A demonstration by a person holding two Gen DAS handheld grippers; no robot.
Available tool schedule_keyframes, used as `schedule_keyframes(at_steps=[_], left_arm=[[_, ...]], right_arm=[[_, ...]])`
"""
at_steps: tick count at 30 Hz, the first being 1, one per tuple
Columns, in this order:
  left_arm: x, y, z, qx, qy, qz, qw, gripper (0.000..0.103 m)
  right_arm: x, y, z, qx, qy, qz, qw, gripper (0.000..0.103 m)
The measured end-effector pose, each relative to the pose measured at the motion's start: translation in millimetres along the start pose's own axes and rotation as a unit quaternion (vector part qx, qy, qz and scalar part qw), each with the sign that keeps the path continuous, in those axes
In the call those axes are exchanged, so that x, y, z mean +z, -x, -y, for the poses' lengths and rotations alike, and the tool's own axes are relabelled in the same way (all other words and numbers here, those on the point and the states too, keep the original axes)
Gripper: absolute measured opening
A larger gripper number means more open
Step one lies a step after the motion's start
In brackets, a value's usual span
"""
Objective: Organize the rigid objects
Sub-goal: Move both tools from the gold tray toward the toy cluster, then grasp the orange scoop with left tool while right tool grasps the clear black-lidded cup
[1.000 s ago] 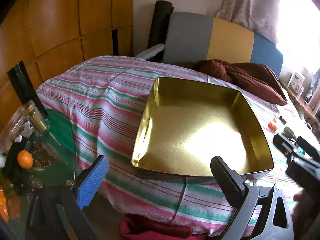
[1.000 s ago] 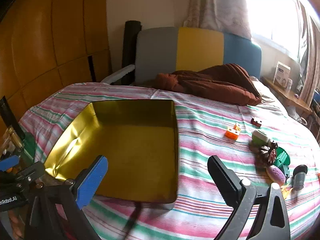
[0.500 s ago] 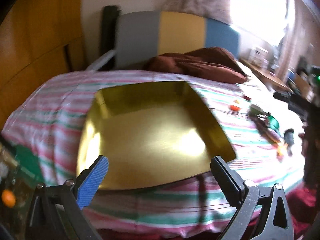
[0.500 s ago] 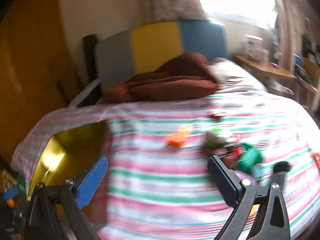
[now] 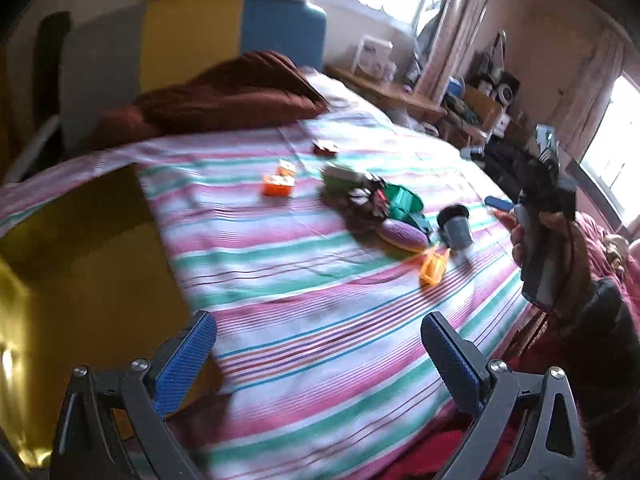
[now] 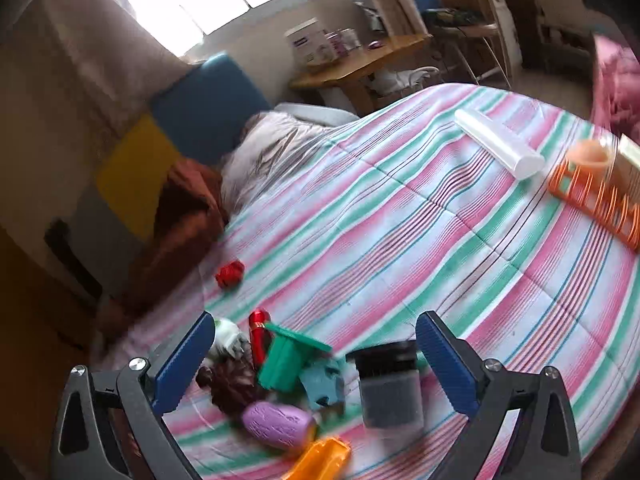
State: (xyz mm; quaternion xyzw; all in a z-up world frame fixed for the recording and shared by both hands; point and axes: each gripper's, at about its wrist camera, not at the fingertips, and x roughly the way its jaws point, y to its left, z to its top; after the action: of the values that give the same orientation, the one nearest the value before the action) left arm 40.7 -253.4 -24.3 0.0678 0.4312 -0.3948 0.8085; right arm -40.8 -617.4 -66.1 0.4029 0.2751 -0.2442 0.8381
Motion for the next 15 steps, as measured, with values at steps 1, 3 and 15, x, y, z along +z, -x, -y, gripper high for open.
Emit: schedule_keyframes(at_steps=[1,3,15], left_arm=[[3.5,-11.2,7.4,-0.013,-0.007,-0.013,0.9998,0.103],[7.6,-28.0,21.3,-0.018,-0.026,-0.036,0.9989,0.103],[24.0,-108.0,78.8,-0.066,-0.067,-0.086,0.9918,0.099]], right_arm=[[0.8,-0.4,0.8,0.006,-0.007,-0.002,1.000,0.103],[3.1,2.8,5.7,0.023,-0.017,0.001,1.000,0.103],[10.0,9.0,28.4,0.053,-0.085,-0.005,0.995,0.103]])
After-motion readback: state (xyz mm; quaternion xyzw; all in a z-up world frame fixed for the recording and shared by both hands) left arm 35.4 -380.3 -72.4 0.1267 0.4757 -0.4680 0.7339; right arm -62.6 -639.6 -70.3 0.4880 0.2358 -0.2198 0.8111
